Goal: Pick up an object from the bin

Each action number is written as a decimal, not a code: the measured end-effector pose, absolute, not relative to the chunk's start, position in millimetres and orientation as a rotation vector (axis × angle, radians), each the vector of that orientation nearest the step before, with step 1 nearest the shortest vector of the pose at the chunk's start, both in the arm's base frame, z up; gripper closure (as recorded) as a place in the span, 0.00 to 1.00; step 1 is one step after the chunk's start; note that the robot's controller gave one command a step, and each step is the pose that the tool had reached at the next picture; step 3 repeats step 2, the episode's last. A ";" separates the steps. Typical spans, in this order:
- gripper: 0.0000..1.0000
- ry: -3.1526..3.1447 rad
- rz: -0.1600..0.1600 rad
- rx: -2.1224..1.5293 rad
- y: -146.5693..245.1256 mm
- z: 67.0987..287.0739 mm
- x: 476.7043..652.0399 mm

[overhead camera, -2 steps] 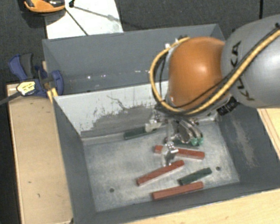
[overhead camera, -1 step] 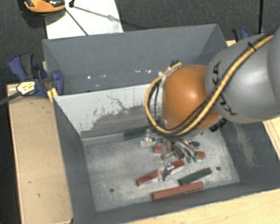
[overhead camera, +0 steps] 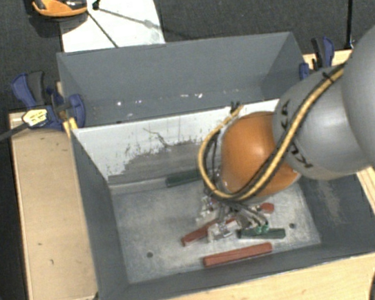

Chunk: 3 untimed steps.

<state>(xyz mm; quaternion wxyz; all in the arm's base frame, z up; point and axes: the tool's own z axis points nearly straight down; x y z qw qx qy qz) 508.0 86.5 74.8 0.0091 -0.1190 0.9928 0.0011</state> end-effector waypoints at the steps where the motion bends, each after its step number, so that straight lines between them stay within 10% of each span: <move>1: 1.00 3.102 0.004 -0.369 86.5 74.8 507.9; 2: 1.00 3.107 0.001 -0.450 83.8 202.9 492.4; 3: 1.00 3.107 0.001 -0.450 83.8 202.9 492.4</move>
Offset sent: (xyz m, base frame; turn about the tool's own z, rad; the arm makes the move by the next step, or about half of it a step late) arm -0.0162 -0.0028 0.1277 -0.0544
